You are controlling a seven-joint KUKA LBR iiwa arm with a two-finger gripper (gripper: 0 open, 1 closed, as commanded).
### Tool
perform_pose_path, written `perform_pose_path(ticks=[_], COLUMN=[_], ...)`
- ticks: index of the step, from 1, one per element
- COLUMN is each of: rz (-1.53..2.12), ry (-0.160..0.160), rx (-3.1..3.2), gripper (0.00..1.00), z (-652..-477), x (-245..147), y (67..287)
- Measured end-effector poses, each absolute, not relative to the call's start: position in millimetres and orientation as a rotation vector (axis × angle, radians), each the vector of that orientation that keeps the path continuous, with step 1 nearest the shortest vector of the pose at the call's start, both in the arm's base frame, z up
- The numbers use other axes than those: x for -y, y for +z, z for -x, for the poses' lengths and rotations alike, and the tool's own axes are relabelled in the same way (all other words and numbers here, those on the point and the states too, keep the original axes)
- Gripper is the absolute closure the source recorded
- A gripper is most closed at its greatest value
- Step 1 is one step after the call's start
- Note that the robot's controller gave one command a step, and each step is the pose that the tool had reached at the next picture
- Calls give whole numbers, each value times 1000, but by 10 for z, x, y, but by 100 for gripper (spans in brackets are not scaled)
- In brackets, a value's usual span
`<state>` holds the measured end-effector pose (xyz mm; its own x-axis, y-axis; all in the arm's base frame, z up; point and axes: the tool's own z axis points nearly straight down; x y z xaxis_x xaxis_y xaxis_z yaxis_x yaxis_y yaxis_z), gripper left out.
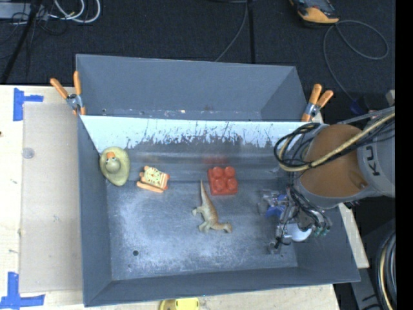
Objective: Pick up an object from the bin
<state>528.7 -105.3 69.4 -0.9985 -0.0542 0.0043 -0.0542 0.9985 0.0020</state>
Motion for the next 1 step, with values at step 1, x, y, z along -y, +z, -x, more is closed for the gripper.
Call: perform_pose_path(ticks=[1], rz=[-159], ry=[-10], rx=[3126], gripper=[0], z=[-5212], x=[1254], y=[1039])
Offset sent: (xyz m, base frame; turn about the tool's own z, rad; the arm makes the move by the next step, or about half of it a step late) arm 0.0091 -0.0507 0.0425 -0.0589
